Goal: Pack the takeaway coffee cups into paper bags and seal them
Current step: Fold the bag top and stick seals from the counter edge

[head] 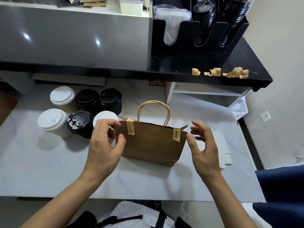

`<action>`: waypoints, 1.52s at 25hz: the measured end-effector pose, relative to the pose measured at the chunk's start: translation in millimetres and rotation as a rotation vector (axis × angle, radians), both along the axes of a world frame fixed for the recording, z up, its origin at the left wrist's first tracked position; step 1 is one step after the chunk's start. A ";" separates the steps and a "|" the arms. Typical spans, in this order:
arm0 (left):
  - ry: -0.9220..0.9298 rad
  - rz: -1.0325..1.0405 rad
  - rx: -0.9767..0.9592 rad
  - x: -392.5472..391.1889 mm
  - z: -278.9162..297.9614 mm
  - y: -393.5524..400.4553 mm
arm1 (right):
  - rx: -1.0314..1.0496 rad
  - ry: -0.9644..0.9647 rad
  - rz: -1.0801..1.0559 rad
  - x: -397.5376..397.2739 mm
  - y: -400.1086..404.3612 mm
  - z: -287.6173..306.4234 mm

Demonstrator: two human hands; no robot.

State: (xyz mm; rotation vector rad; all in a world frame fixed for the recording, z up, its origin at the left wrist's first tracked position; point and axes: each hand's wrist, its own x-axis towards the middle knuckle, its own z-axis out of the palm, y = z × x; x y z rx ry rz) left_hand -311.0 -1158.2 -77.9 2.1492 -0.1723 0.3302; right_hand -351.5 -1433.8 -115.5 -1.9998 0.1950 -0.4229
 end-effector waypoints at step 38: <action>0.403 0.030 -0.393 0.5 -14.6 2.0 | 0.282 0.206 0.039 4.8 35.2 -12.5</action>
